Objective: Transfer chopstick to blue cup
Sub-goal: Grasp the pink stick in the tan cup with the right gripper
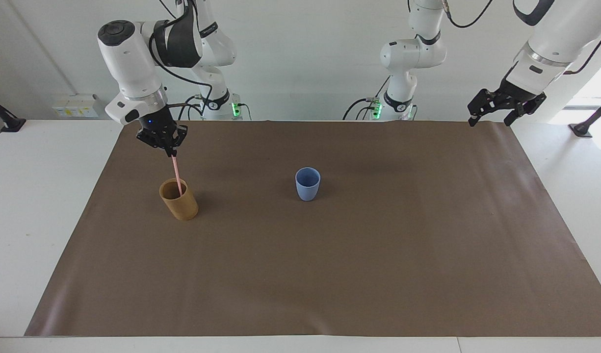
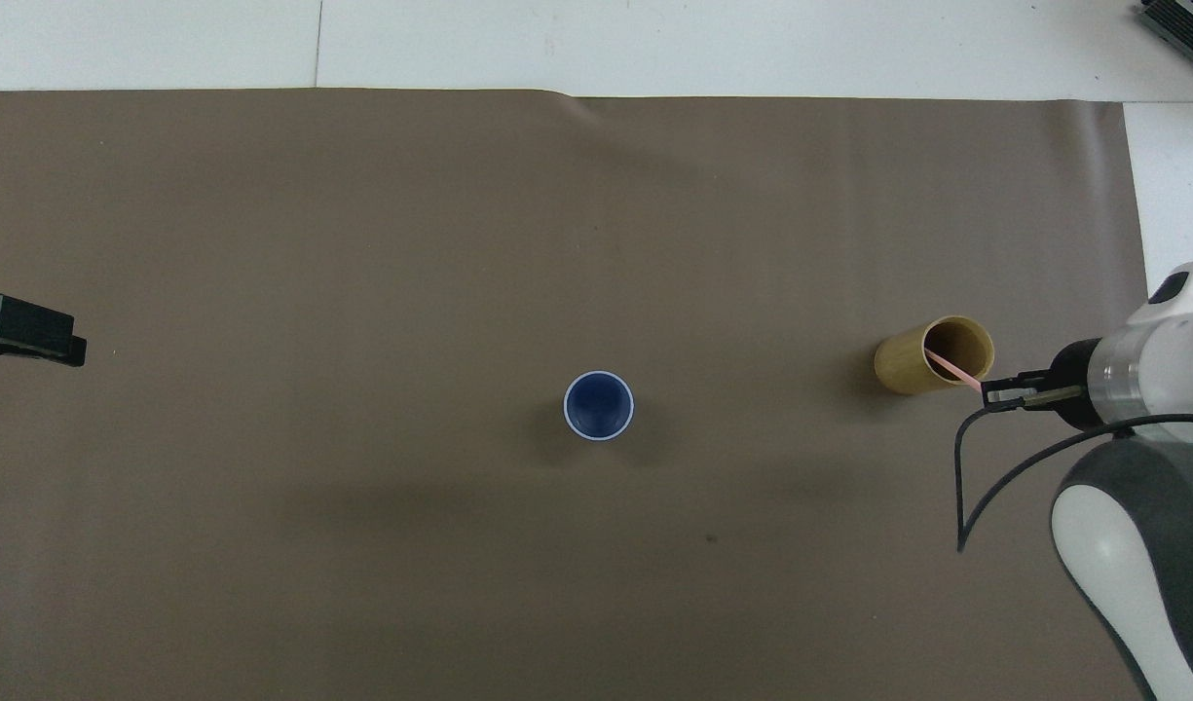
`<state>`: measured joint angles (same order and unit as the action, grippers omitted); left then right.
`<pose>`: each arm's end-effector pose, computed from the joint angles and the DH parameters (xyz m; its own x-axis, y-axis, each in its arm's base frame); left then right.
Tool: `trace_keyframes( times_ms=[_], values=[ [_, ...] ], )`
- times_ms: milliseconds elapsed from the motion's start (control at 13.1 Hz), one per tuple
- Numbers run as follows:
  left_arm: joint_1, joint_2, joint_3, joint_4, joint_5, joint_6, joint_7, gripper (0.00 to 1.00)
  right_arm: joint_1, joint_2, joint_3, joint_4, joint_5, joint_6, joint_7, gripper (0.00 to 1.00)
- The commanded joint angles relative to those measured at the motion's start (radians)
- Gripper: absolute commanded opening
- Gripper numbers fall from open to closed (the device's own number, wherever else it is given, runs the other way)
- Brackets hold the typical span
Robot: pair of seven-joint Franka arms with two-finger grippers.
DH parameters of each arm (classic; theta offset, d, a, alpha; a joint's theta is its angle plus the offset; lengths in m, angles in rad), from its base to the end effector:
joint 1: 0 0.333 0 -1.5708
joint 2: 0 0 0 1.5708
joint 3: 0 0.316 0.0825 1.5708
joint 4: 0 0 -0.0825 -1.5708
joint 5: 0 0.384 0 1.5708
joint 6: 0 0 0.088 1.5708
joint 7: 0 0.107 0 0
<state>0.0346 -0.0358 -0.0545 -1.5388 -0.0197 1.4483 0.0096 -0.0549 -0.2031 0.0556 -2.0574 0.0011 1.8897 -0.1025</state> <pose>0.5305 -0.0135 0.6484 0.9980 -0.0317 -0.0545 -0.0308 -0.9994 0.0182 0.5006 0.0020 0.5270 0.9942 0.1019 0.0339 0.1015 -0.9947 0.0137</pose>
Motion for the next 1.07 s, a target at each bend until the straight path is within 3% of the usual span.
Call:
trace_keyframes(
  times_ms=[0, 380, 533, 685, 837, 989],
  values=[
    [0.008, -0.013, -0.010, 0.005, 0.009, -0.014, 0.000, 1.00, -0.003, 0.004, 0.006, 0.135, 0.020, -0.177, 0.023, 0.00],
    [0.004, -0.016, -0.015, 0.009, -0.011, -0.031, -0.003, 1.00, 0.013, 0.011, 0.033, 0.313, 0.019, -0.372, 0.134, 0.00],
    [0.010, -0.029, -0.001, 0.011, -0.045, -0.040, -0.003, 1.00, 0.021, 0.050, 0.087, 0.382, 0.023, -0.412, 0.257, 0.00],
    [0.005, -0.041, -0.005, 0.011, -0.037, -0.083, 0.000, 1.00, 0.021, 0.083, 0.154, 0.437, 0.042, -0.414, 0.422, 0.00],
    [0.004, -0.044, -0.010, 0.011, -0.032, -0.094, 0.003, 1.00, 0.023, 0.109, 0.174, 0.453, 0.193, -0.399, 0.679, 0.00],
    [0.008, -0.067, -0.007, 0.005, -0.034, -0.086, 0.006, 1.00, 0.075, 0.164, 0.202, 0.500, 0.246, -0.341, 0.922, 0.00]
  ],
)
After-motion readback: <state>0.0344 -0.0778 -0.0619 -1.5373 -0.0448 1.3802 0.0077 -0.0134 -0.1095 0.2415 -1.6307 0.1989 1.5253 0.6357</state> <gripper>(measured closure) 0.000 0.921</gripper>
